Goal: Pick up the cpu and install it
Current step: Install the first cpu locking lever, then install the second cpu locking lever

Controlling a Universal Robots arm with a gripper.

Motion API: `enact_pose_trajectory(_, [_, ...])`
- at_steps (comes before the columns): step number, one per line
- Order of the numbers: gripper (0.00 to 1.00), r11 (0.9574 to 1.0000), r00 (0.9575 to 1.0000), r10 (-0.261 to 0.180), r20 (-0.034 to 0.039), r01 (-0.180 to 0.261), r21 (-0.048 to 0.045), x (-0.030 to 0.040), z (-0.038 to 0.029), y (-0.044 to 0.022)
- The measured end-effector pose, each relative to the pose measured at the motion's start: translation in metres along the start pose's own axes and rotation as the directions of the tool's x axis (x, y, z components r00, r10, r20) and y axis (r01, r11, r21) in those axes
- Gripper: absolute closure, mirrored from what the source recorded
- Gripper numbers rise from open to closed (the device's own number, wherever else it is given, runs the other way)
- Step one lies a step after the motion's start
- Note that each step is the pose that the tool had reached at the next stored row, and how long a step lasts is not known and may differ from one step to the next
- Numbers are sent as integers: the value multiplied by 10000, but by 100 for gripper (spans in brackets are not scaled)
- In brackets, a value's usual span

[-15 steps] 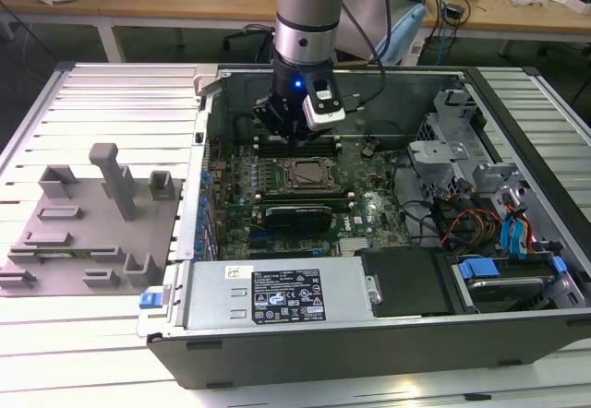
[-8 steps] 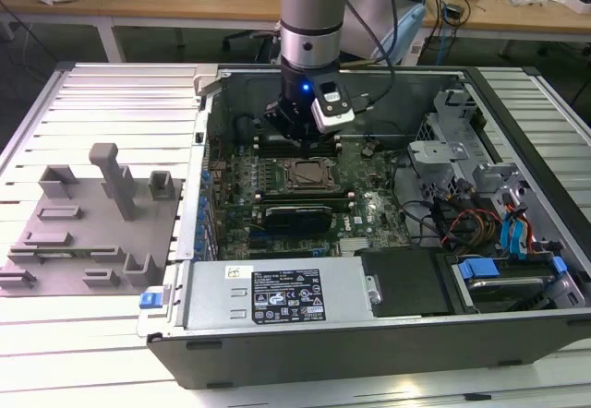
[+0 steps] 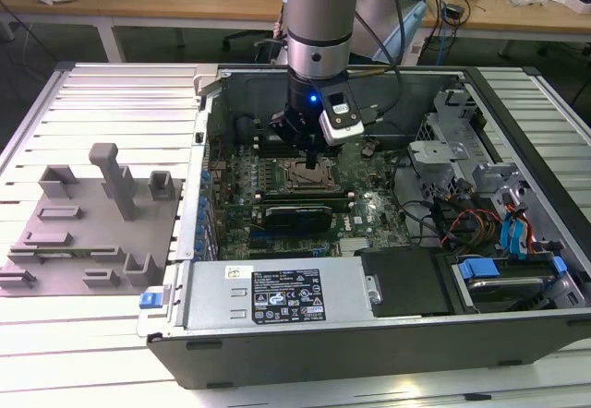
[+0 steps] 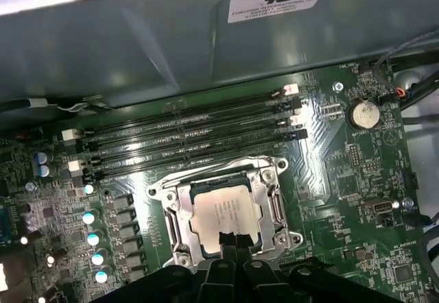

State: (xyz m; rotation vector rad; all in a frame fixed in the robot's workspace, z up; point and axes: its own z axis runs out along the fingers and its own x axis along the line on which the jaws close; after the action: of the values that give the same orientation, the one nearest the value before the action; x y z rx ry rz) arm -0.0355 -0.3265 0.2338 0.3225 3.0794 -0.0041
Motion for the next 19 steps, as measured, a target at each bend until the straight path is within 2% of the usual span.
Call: enact_pose_trajectory(19, [89, 10000, 10000, 0, -1, 0, 3, -18, 6, -13])
